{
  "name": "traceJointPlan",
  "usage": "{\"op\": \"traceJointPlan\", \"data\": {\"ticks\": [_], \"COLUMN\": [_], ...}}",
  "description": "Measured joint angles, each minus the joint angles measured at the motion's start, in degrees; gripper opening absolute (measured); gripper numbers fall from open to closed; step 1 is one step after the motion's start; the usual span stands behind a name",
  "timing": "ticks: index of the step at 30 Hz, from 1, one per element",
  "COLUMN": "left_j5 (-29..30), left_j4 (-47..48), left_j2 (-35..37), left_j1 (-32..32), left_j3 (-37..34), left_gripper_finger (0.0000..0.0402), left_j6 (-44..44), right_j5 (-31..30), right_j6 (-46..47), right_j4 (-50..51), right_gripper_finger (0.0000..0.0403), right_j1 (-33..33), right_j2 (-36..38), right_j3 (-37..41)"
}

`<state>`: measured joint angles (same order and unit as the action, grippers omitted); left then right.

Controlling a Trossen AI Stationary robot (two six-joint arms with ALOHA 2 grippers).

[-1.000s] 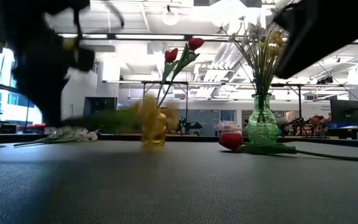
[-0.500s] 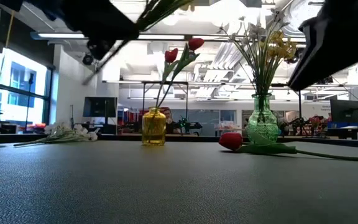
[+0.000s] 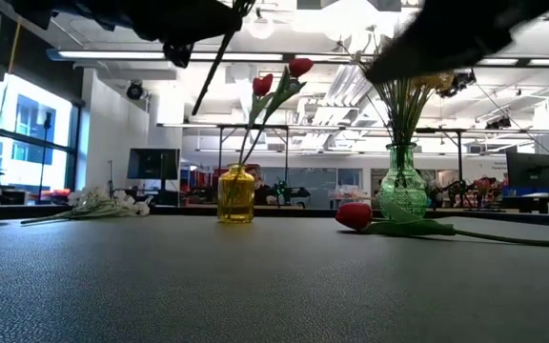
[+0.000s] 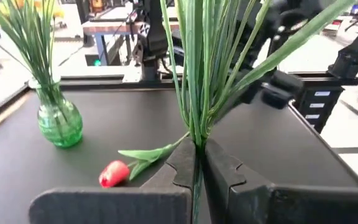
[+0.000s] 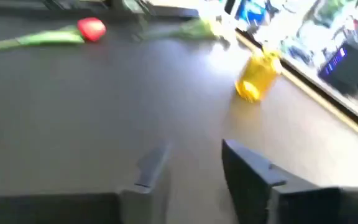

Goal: Sort flowers into vase by color
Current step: Put the yellow flowers into the green vase

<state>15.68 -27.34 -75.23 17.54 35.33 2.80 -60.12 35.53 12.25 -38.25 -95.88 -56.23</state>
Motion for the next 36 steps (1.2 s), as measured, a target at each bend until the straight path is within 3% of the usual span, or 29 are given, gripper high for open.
{"op": "traceJointPlan", "data": {"ticks": [2, 5, 8, 13, 19, 21, 26, 36], "left_j5": [0.0, -0.08, -0.09, -0.13, -0.1, -0.17, -0.27, 0.04], "left_j4": [-0.07, -1.97, -3.42, -3.3, -2.92, -2.94, -2.81, -2.55], "left_j2": [0.01, -0.01, 0.04, 0.01, 0.01, 0.01, 0.08, 0.08], "left_j1": [-0.02, -0.02, -0.02, -1.34, -3.7, -3.76, -2.95, -0.7], "left_j3": [0.0, 0.0, 0.0, 0.0, 0.0, 0.0, 0.09, 0.09], "left_gripper_finger": [0.0003, 0.0003, 0.0003, 0.0004, 0.0004, 0.0004, 0.0005, 0.0005], "left_j6": [-1.18, -1.62, -4.67, -11.16, -13.52, -13.61, -14.16, -14.42], "right_j5": [1.19, 7.62, 7.02, 4.89, 21.0, 23.23, 20.48, 20.1], "right_j6": [-7.23, -23.06, -31.97, -34.18, -38.9, -41.68, -46.46, -46.98], "right_j4": [-6.67, -16.27, -22.72, -26.42, -41.71, -47.05, -54.87, -55.14], "right_gripper_finger": [0.016, 0.0203, 0.0232, 0.0245, 0.0246, 0.0246, 0.0245, 0.0221], "right_j1": [1.07, 2.39, 3.72, 9.22, 14.92, 15.01, 13.38, 13.13], "right_j2": [0.0, -0.11, -0.52, -0.57, -0.87, -1.62, -3.83, -4.28], "right_j3": [0.0, 0.0, -0.01, -0.02, -0.02, -0.04, -0.23, -3.03]}}
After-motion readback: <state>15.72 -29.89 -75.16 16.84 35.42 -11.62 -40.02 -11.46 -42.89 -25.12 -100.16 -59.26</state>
